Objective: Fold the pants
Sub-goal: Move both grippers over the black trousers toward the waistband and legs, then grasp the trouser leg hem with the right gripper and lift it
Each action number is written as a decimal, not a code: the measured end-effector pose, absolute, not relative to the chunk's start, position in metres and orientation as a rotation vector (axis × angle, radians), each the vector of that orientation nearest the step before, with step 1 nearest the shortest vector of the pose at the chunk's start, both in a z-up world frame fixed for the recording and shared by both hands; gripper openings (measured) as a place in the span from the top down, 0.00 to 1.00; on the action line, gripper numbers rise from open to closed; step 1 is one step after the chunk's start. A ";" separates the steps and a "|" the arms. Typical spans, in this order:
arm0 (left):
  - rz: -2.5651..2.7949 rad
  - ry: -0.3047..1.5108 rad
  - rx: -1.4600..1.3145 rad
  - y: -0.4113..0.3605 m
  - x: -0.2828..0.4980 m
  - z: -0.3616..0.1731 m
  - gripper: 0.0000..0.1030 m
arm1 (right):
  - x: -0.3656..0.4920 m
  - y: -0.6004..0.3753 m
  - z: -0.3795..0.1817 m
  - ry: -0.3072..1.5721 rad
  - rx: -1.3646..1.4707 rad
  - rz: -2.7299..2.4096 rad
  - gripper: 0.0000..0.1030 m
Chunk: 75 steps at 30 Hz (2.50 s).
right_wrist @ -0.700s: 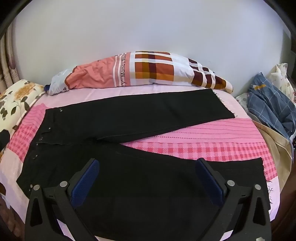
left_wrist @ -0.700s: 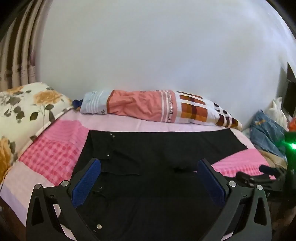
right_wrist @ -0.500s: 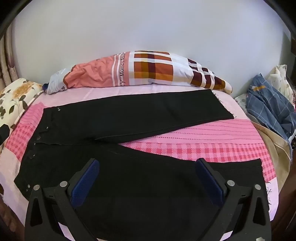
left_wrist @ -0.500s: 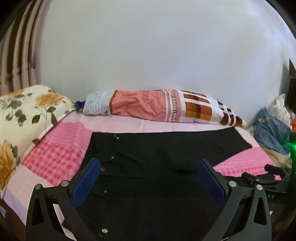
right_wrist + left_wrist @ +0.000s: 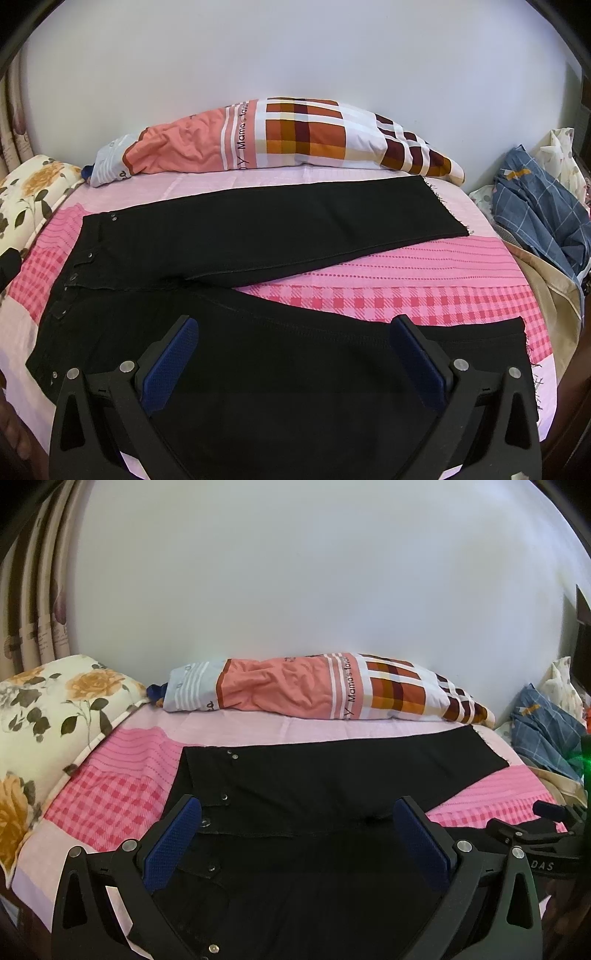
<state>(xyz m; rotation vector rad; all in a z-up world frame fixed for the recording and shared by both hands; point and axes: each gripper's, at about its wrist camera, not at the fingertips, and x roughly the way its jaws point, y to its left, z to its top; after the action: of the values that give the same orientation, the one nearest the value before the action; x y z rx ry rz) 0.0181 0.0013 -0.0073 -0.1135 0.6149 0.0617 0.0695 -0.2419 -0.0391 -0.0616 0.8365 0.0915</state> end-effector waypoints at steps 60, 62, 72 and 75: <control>-0.079 0.880 -0.333 0.235 0.206 -0.101 0.09 | 0.127 -0.182 -0.078 0.972 -0.170 0.120 0.01; -0.090 0.885 -0.298 0.236 0.217 -0.103 0.13 | 0.129 -0.183 -0.080 0.981 -0.168 0.115 0.01; -0.253 1.030 -0.361 0.237 0.267 -0.144 0.23 | 0.135 -0.184 -0.085 1.006 -0.165 0.102 0.01; -0.180 1.055 -0.305 0.229 0.269 -0.145 0.60 | 0.135 -0.183 -0.085 1.006 -0.164 0.101 0.01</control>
<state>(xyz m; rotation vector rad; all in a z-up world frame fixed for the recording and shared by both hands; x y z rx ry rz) 0.2689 0.2285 -0.1455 -0.3047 1.0547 -0.1802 0.1354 -0.1835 -0.0852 -0.1638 1.0059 0.1014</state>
